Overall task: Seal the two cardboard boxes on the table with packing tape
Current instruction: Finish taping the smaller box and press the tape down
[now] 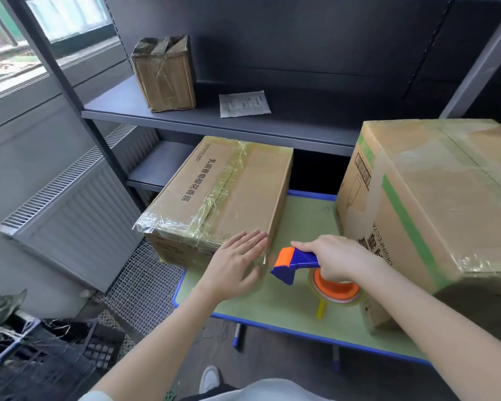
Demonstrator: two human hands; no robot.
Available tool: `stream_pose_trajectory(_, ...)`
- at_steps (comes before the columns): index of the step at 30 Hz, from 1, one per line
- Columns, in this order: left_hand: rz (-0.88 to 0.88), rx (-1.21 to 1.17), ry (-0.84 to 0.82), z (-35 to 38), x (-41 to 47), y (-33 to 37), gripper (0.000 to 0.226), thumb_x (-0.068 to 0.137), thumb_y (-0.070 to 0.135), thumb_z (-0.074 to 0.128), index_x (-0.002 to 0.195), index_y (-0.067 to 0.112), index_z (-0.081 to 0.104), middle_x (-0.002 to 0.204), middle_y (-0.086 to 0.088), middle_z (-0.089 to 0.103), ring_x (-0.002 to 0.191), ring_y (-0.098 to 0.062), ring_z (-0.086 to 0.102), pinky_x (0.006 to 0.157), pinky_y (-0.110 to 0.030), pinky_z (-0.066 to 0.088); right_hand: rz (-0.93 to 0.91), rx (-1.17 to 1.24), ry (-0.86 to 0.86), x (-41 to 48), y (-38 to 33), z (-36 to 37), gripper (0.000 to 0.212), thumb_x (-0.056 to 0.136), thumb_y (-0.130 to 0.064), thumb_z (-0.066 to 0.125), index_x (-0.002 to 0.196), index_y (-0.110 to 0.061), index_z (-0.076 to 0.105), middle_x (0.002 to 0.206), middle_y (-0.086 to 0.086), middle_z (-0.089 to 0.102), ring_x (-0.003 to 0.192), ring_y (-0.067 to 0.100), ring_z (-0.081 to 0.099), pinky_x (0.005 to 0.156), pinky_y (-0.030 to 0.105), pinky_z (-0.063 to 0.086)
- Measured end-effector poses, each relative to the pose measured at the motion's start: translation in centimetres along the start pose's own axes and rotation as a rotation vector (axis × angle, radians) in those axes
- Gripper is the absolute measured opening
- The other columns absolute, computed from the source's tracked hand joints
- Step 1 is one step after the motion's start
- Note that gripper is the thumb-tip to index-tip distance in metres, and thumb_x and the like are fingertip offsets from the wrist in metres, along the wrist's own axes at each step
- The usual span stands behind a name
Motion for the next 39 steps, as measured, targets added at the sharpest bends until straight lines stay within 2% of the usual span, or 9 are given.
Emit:
stream_pose_trajectory(4,0.002,0.006,-0.013,0.0,0.1,-0.2,0.066,0.077,0.019,0.038,0.143,0.011,0.037,0.150,-0.001,0.032,0.142,-0.012,0.020,0.118,-0.025,0.006,0.029,-0.022,-0.110,1.7,-1.3,0.8,0.071,0.080,-0.004,0.044,0.141,-0.039,0.033,0.103,0.002,0.053,0.076,0.021,0.045,0.047,0.024,0.026)
stream_pose_trajectory(8,0.013,0.012,-0.023,-0.4,0.3,-0.4,0.070,0.076,0.019,0.032,0.145,0.014,0.031,0.152,0.001,0.026,0.143,-0.010,0.016,0.117,-0.022,0.001,0.012,-0.267,-0.310,2.1,-1.5,3.3,0.041,0.082,-0.011,0.054,0.121,-0.023,0.056,0.111,0.006,0.059,0.094,0.026,0.059,0.066,0.027,0.040)
stream_pose_trajectory(10,0.017,0.012,-0.024,-0.4,0.2,-0.4,0.070,0.076,0.023,0.030,0.145,0.013,0.031,0.152,0.001,0.026,0.143,-0.011,0.016,0.117,-0.023,0.002,0.091,-0.095,-0.373,1.7,-0.7,4.4,0.047,0.082,-0.007,0.048,0.126,-0.021,0.051,0.109,0.007,0.056,0.082,0.023,0.056,0.060,0.026,0.040)
stream_pose_trajectory(16,-0.068,0.076,0.182,-0.9,0.5,0.9,0.061,0.074,0.045,0.067,0.117,0.003,0.065,0.124,-0.007,0.062,0.121,-0.020,0.055,0.101,-0.040,0.044,0.354,0.115,0.060,2.7,2.3,-0.9,0.080,0.081,-0.017,0.051,0.149,-0.022,0.010,0.107,0.011,0.055,0.102,0.032,0.057,0.067,0.031,0.039)
stream_pose_trajectory(20,-0.213,0.111,0.299,-0.4,1.4,1.4,0.048,0.065,0.039,0.076,0.094,0.002,0.073,0.104,-0.008,0.071,0.104,-0.021,0.066,0.091,-0.041,0.052,0.468,0.131,0.286,2.2,2.7,-3.4,0.093,0.085,-0.046,0.052,0.149,-0.014,-0.008,0.114,0.021,0.048,0.100,0.035,0.051,0.075,0.034,0.038)
stream_pose_trajectory(24,-0.222,0.116,0.421,-0.5,1.4,1.3,0.027,0.064,0.015,0.077,0.087,0.002,0.073,0.099,-0.006,0.073,0.098,-0.019,0.068,0.087,-0.039,0.054,0.451,0.226,0.514,2.1,1.5,-5.2,0.086,0.088,-0.050,0.044,0.149,-0.011,-0.004,0.112,0.024,0.047,0.096,0.035,0.047,0.081,0.038,0.037)
stream_pose_trajectory(29,-0.215,0.044,0.425,-0.9,1.1,1.2,0.032,0.056,0.000,0.076,0.088,0.001,0.074,0.100,-0.008,0.072,0.098,-0.021,0.068,0.086,-0.038,0.054,0.313,0.114,0.698,4.4,-2.6,-7.8,0.085,0.087,-0.036,0.057,0.148,-0.004,0.007,0.110,0.020,0.047,0.097,0.032,0.045,0.083,0.037,0.036)
stream_pose_trajectory(35,-0.010,-0.208,0.265,-3.9,-1.8,-2.0,0.021,0.075,0.009,0.064,0.094,0.003,0.070,0.114,-0.007,0.068,0.109,-0.019,0.063,0.103,-0.039,0.043,0.180,0.076,0.637,10.2,-7.1,-8.0,0.080,0.085,-0.031,0.064,0.149,-0.022,0.017,0.118,0.007,0.047,0.106,0.027,0.040,0.090,0.033,0.028)
stream_pose_trajectory(39,-0.132,-0.143,0.348,-7.8,-4.6,-9.9,0.028,0.074,-0.006,0.063,0.100,-0.001,0.070,0.110,-0.010,0.069,0.105,-0.025,0.065,0.098,-0.045,0.046,0.171,-0.013,0.629,12.1,-9.0,-7.1,0.068,0.092,-0.023,0.056,0.147,-0.033,0.019,0.123,0.001,0.048,0.113,0.027,0.038,0.102,0.033,0.022)
Point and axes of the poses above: each hand's wrist, its own x-axis towards the middle knuckle, its own z-axis out of the palm, y = z × x, the point moved 9 cm from there along x, towards the middle knuckle
